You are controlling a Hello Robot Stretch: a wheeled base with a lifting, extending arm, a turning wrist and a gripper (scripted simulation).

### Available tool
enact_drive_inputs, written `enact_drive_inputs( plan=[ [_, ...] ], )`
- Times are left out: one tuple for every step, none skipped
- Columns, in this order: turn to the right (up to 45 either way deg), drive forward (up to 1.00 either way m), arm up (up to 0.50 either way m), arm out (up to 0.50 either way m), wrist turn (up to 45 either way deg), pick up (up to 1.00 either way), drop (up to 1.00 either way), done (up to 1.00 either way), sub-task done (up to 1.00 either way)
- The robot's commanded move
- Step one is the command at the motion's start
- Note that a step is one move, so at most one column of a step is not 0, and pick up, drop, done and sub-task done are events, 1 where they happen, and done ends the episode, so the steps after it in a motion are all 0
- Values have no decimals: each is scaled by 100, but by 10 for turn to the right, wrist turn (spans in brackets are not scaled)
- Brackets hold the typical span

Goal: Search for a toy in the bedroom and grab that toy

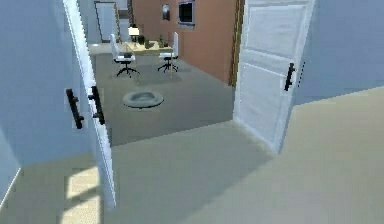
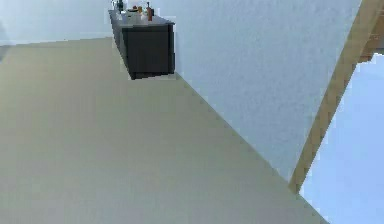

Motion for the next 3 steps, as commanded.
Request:
enact_drive_inputs(
  plan=[
    [0, 100, 0, 0, 0, 0, 0, 0, 0],
    [0, 100, 0, 0, 0, 0, 0, 0, 0],
    [60, 0, 0, 0, 0, 0, 0, 0, 0]
  ],
)
